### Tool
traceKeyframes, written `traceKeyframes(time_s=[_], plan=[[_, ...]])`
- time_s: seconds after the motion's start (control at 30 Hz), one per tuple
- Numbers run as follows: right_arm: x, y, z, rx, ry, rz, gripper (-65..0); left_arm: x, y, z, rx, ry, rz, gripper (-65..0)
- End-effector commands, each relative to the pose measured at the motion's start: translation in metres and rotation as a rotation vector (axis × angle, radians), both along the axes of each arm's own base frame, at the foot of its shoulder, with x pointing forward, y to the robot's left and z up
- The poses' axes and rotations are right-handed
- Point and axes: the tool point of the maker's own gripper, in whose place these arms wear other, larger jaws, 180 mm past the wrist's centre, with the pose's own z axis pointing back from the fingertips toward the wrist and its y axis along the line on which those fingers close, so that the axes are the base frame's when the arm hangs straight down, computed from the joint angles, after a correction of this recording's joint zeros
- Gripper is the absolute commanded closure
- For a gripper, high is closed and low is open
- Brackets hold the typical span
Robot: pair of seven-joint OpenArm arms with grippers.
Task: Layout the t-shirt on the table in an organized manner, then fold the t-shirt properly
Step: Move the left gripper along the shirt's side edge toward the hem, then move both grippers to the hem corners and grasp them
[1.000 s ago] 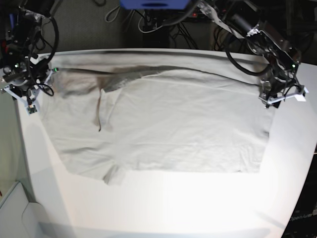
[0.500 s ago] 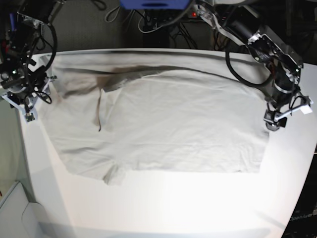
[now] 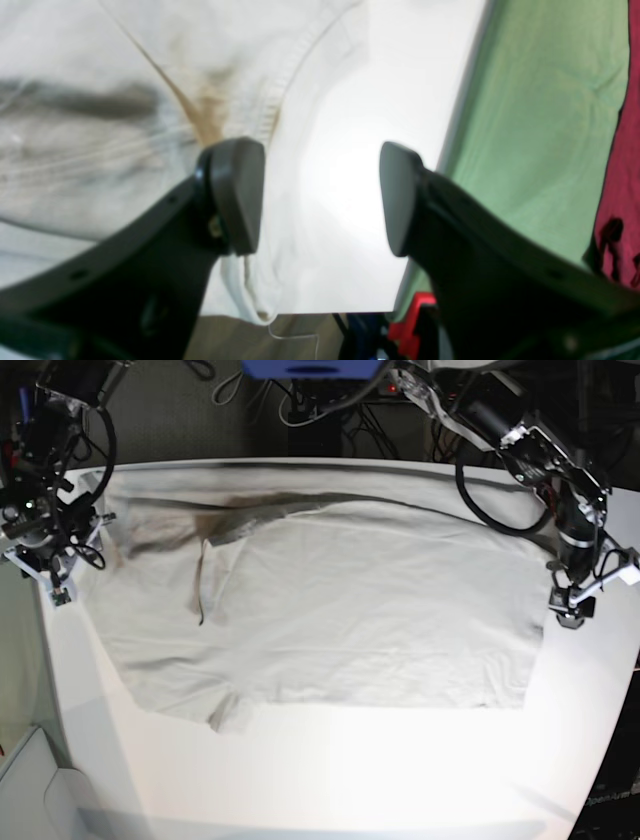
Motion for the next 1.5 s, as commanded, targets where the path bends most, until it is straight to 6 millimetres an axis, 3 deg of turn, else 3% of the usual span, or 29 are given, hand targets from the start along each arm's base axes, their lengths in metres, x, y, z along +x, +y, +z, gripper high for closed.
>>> traceKeyframes(time_s=[0.0, 0.17, 0.3, 0.43, 0.57, 0.63, 0.77, 1.0, 1.17, 1.47], plan=[[0.016, -0.005, 0.018, -0.018, -0.065, 0.000, -37.3, 0.011, 0.011, 0.026, 0.041, -0.071, 0.010, -47.8], [0.040, -0.017, 0.045, -0.053, -0.131, -0.001, -37.3, 0.034, 0.028, 0.056, 0.141, -0.092, -0.044, -47.8], [0.069, -0.023, 0.073, -0.063, -0.210, -0.006, -37.3, 0.070, 0.019, 0.062, 0.211, -0.055, -0.188, -47.8], [0.111, -0.023, 0.078, -0.024, -0.208, 0.021, -37.3, 0.114, 0.001, 0.040, 0.210, 0.038, -0.343, -47.8], [0.145, -0.028, 0.069, 0.049, -0.164, 0.013, -37.3, 0.133, 0.000, 0.016, 0.125, 0.096, -0.364, -47.8], [0.157, -0.029, 0.064, 0.090, -0.144, 0.008, -37.3, 0.144, 0.004, 0.013, 0.115, 0.104, -0.350, -47.8], [0.187, -0.013, 0.055, 0.182, -0.142, 0.041, -37.3, 0.164, -0.001, 0.005, 0.227, 0.173, -0.380, -47.9], [0.205, 0.007, 0.043, 0.253, -0.185, 0.092, -37.3, 0.195, -0.023, 0.010, 0.393, 0.235, -0.473, -48.1], [0.209, 0.014, 0.035, 0.291, -0.211, 0.104, -37.3, 0.209, -0.028, 0.011, 0.506, 0.274, -0.515, -48.1], [0.214, 0.019, 0.021, 0.386, -0.296, 0.095, -37.3, 0.207, -0.029, -0.010, 0.568, 0.310, -0.525, -48.2]])
